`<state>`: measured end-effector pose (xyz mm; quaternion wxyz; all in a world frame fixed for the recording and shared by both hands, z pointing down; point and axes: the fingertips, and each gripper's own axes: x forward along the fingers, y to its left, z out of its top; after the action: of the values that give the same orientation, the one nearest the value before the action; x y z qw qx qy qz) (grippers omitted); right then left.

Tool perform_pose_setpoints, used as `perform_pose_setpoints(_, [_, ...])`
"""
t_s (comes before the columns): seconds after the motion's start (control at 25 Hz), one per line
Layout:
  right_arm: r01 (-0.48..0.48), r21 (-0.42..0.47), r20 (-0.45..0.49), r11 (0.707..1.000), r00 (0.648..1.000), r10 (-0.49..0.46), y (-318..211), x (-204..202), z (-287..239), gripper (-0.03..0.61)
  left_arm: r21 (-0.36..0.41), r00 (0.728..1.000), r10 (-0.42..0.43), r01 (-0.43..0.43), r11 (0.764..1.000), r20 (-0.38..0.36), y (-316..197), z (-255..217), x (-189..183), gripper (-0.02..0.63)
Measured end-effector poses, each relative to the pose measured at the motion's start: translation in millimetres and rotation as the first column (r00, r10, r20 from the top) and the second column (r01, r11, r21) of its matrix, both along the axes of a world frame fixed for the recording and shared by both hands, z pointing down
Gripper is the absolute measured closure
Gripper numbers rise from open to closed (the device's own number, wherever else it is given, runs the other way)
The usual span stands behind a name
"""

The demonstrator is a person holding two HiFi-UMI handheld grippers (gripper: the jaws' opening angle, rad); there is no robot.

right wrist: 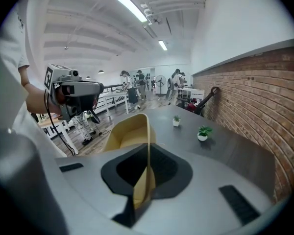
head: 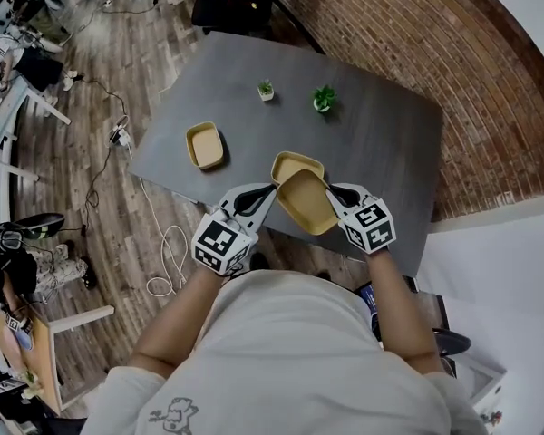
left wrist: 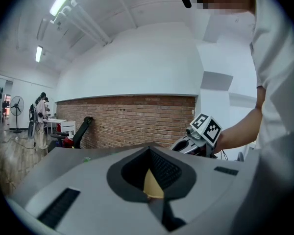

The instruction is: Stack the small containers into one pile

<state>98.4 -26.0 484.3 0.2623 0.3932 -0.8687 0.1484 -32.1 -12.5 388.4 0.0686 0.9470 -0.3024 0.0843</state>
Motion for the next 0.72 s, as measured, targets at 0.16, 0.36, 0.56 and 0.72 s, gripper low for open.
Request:
perform_pose_setpoints(0.16, [-0.001, -0.004, -0.012, 1.000, 1.000, 0.001, -6, -35, 0, 0.558, -0.004, 1.000, 0.019, -0.019, 1.000, -0.005, -11, 1, -32, 0.603])
perform_pose_setpoints(0.36, [-0.008, -0.016, -0.020, 1.000, 1.000, 0.008, -8, -63, 3, 0.558, -0.016, 0.999, 0.038, -0.039, 0.999, -0.011, -20, 6, -58, 0.603])
perform_pose_setpoints(0.56, [0.001, -0.047, -0.026, 0.999, 1.000, -0.002, -8, -75, 12, 0.558, -0.034, 0.999, 0.040, -0.041, 0.999, -0.023, -23, 13, -69, 0.603])
perform_pose_setpoints(0.72, [0.011, -0.075, -0.030, 0.997, 0.999, -0.013, -12, -74, 17, 0.558, -0.051, 0.999, 0.046, -0.046, 0.998, -0.018, -25, 20, -69, 0.603])
